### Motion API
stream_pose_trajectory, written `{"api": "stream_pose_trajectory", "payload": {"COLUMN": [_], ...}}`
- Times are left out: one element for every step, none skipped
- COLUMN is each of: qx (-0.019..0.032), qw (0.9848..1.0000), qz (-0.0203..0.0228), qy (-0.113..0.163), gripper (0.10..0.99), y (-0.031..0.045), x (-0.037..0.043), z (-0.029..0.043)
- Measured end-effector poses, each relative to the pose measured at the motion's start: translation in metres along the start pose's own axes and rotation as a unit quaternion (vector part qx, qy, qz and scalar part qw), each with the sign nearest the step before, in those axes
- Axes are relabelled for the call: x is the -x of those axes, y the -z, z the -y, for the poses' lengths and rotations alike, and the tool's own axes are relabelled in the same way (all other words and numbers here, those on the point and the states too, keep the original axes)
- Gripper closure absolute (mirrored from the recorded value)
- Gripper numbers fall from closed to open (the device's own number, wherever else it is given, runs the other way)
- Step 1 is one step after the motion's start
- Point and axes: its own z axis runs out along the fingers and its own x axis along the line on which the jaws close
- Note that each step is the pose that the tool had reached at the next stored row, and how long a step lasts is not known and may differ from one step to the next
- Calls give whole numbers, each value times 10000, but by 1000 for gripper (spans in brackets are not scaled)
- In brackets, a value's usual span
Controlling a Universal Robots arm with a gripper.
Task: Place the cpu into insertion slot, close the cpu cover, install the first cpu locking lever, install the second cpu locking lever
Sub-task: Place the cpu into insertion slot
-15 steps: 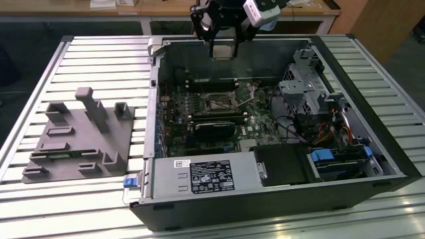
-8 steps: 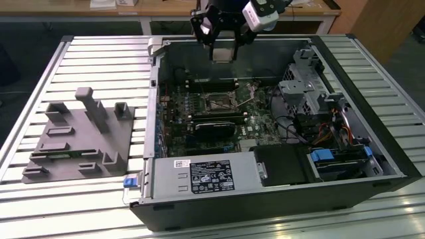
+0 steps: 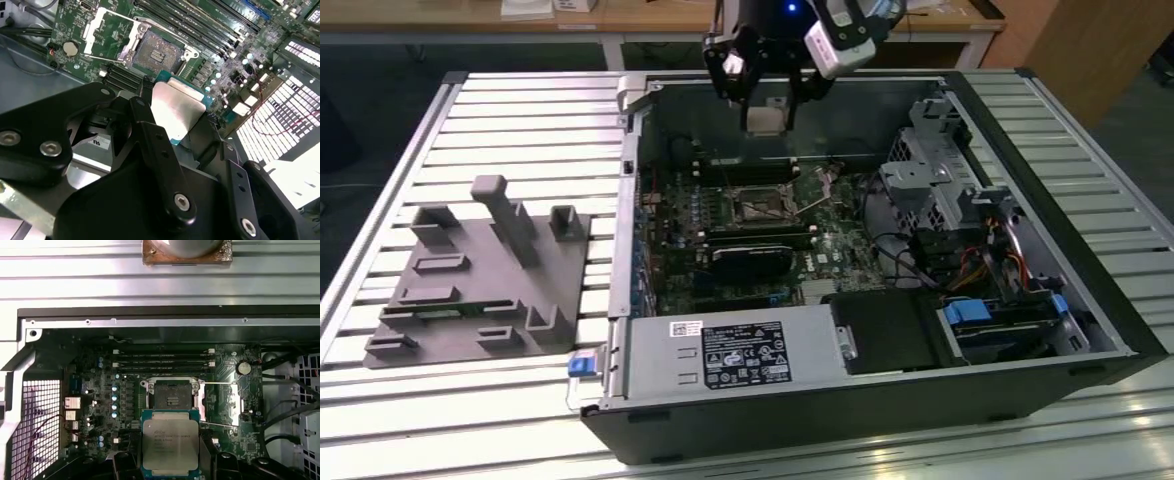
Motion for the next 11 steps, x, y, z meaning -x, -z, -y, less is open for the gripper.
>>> {"api": "stream_pose_trajectory", "payload": {"qx": [0, 0, 0, 0, 0, 1, 0, 0, 0, 0, 0], "qw": [10000, 10000, 10000, 10000, 10000, 10000, 10000, 10000, 10000, 10000, 10000], "qz": [0, 0, 0, 0, 0, 0, 0, 0, 0, 0, 0], "qy": [0, 0, 0, 0, 0, -1, -1, -1, 0, 0, 0], "gripper": [545, 545, 545, 545, 545, 545, 545, 545, 545, 545, 545], "y": [-18, -36, -54, -72, -90, -127, -145, -163, -181, -199, -217], "x": [0, 1, 1, 1, 2, 3, 3, 5, 6, 7, 10], "z": [2, 3, 5, 7, 8, 11, 12, 14, 15, 15, 15]}}
